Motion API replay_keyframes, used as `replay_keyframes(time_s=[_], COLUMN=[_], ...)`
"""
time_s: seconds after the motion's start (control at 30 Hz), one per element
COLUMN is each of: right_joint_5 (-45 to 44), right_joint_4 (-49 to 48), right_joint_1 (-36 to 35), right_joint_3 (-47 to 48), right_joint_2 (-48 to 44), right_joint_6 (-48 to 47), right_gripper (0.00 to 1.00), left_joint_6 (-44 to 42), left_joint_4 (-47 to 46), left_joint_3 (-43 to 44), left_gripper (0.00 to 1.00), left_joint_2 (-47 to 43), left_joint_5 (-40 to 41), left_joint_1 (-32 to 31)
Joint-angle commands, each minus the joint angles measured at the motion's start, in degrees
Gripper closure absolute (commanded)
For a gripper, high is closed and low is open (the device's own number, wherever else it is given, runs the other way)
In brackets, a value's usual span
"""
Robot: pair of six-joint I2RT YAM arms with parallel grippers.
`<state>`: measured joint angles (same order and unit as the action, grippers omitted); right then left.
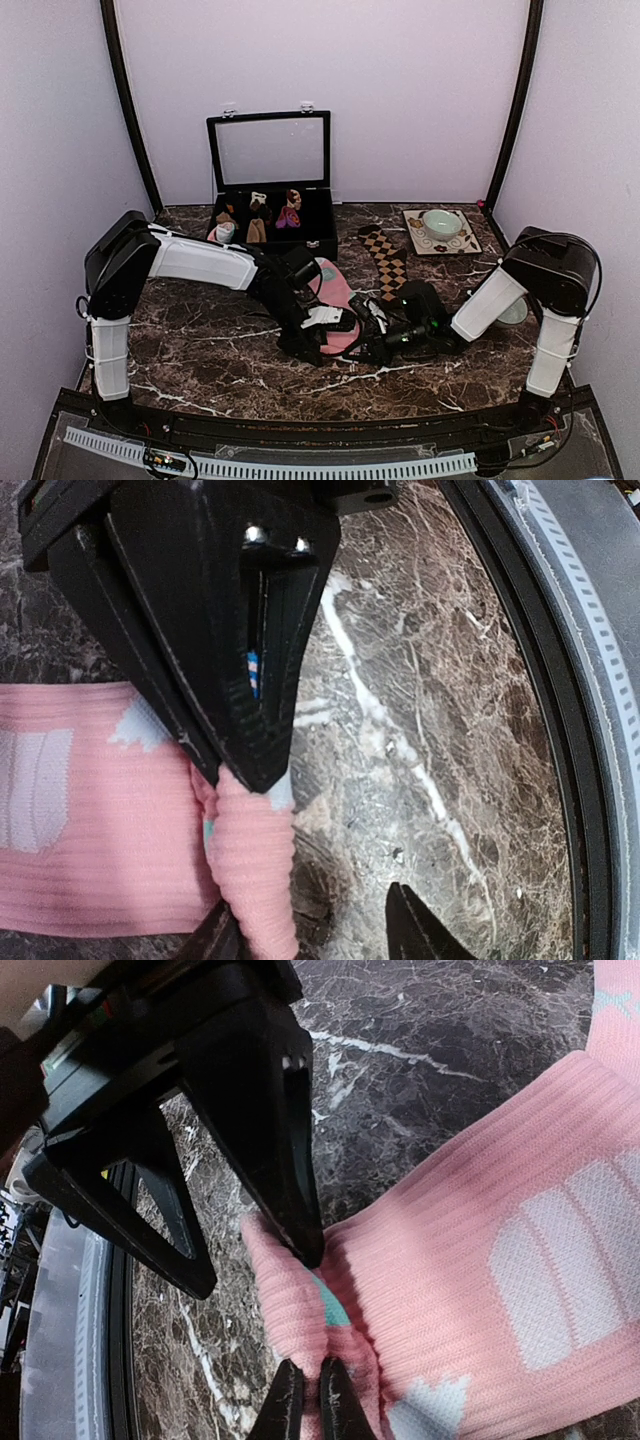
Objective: Roll the socks
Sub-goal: Roll the sock at the center of the board.
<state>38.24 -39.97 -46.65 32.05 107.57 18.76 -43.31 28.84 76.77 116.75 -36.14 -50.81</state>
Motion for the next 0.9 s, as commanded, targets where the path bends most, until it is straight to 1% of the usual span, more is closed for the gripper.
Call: replay_keyframes(time_s=[0.0, 0.2, 0.43, 0.53, 0.63, 0.77, 0.87], right_joint_5=[-4.2, -3.7, -3.3, -3.0, -2.7, -2.7, -3.8], right_joint_4=[10.4, 9.9, 8.9, 8.0, 6.8, 1.3, -5.7], right_joint_1=[0.5, 0.5, 0.5, 0.5, 0.5, 0.5, 0.5], right_joint_3=[-2.8, -2.4, -2.2, -2.3, -2.8, -5.5, -9.0], right_joint_2=[4.4, 4.8, 5.1, 5.3, 4.9, 3.0, 0.4], right_joint_6=[0.8, 0.8, 1.4, 2.1, 2.6, 3.9, 4.9], right_gripper=[0.98, 0.99, 0.99, 0.99, 0.98, 0.92, 0.76], left_joint_6=[0.0, 3.0, 3.0, 3.6, 4.5, 7.1, 9.6], left_joint_4=[-1.0, -4.9, -2.7, -2.7, -2.5, -0.7, 1.8], left_joint_3=[0.1, 1.2, 2.6, 2.4, 2.4, 3.5, 5.5], left_gripper=[0.53, 0.65, 0.87, 0.90, 1.00, 1.00, 1.00], left_joint_2=[-3.7, -2.0, 1.2, 1.8, 2.5, 4.3, 6.3], left_joint_5=[-0.9, -3.2, -3.7, -3.2, -2.0, 0.2, 0.6], left_joint_1=[0.0, 0.0, 0.0, 0.0, 0.0, 0.0, 0.2])
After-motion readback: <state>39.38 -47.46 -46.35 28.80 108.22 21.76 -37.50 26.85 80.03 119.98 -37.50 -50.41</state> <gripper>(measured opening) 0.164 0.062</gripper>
